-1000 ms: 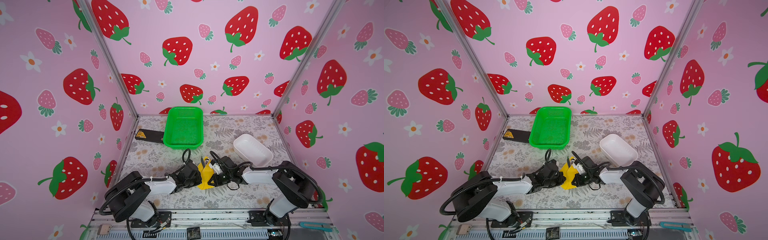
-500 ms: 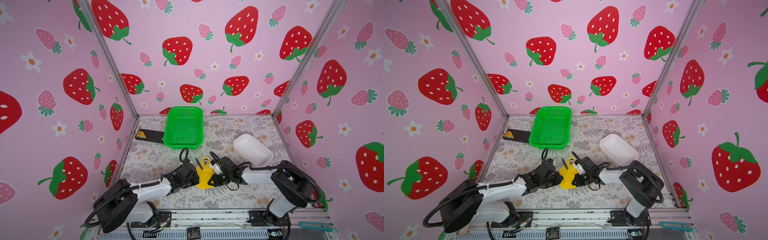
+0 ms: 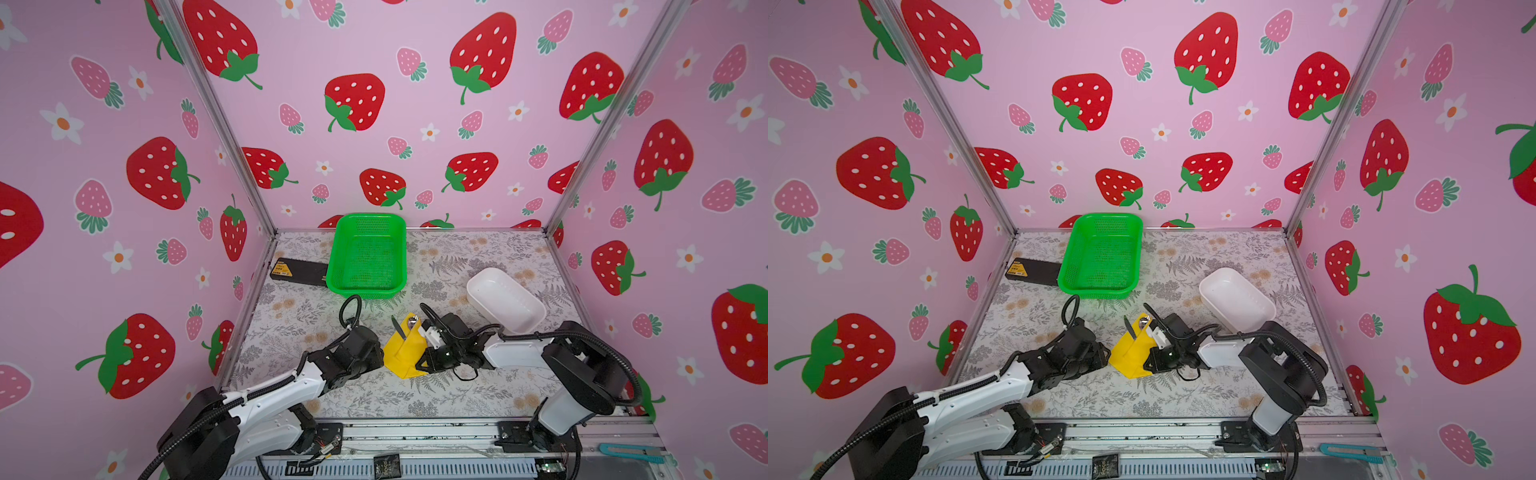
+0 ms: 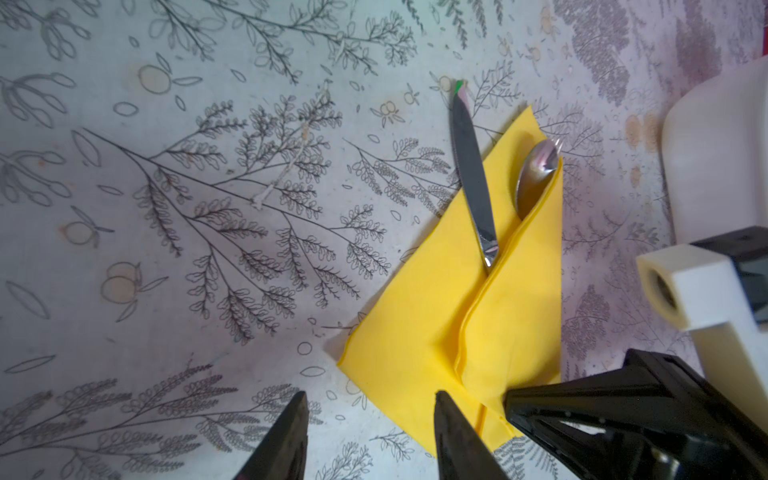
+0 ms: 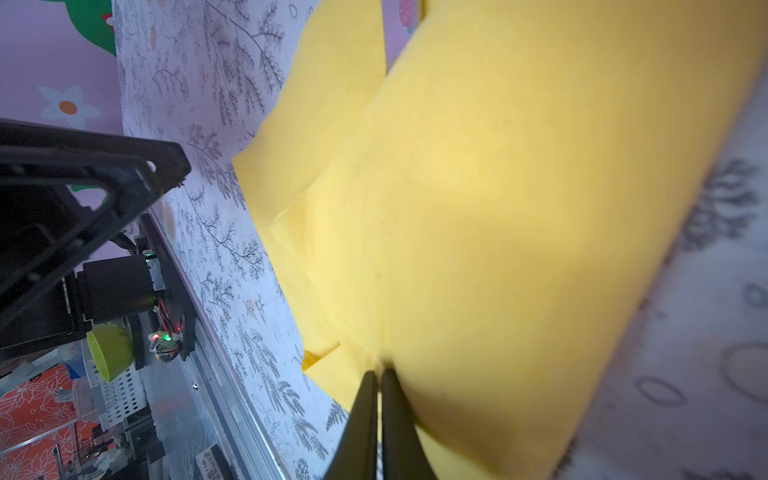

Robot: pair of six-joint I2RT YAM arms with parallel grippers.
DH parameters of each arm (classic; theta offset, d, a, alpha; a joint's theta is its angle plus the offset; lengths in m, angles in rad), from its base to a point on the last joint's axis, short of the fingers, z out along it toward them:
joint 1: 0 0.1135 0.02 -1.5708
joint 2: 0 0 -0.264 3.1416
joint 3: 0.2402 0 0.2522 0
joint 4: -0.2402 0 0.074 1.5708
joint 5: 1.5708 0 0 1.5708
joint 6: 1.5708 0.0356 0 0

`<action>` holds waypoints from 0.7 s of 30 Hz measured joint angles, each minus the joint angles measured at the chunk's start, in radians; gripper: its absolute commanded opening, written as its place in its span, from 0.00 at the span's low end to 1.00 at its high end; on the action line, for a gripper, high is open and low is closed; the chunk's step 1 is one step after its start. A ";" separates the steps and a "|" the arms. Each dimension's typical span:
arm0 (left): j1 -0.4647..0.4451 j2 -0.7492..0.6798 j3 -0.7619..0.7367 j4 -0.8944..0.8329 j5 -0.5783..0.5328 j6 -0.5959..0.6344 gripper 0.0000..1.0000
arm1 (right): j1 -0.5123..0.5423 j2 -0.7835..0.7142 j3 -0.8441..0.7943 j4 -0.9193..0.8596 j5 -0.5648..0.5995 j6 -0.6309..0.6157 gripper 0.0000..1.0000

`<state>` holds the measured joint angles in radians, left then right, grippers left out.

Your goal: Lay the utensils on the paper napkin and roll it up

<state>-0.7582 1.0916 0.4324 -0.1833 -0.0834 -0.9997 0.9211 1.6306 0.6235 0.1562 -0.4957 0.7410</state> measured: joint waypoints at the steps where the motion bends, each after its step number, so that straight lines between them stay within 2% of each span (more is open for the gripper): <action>1: 0.003 0.002 -0.006 0.002 0.006 -0.002 0.48 | 0.000 0.000 0.000 0.001 0.001 0.000 0.09; 11: 0.008 0.083 -0.047 0.123 0.058 -0.058 0.42 | 0.000 0.000 0.000 0.004 0.005 0.003 0.09; 17: 0.012 0.145 -0.047 0.219 0.078 -0.085 0.29 | 0.000 0.000 0.000 0.004 0.005 0.003 0.09; 21: 0.014 0.158 -0.048 0.236 0.085 -0.099 0.23 | 0.000 0.000 0.000 0.004 0.005 0.003 0.09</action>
<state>-0.7441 1.2491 0.3847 0.0525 0.0021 -1.0988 0.9211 1.6306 0.6235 0.1604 -0.4904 0.7441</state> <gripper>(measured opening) 0.258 0.088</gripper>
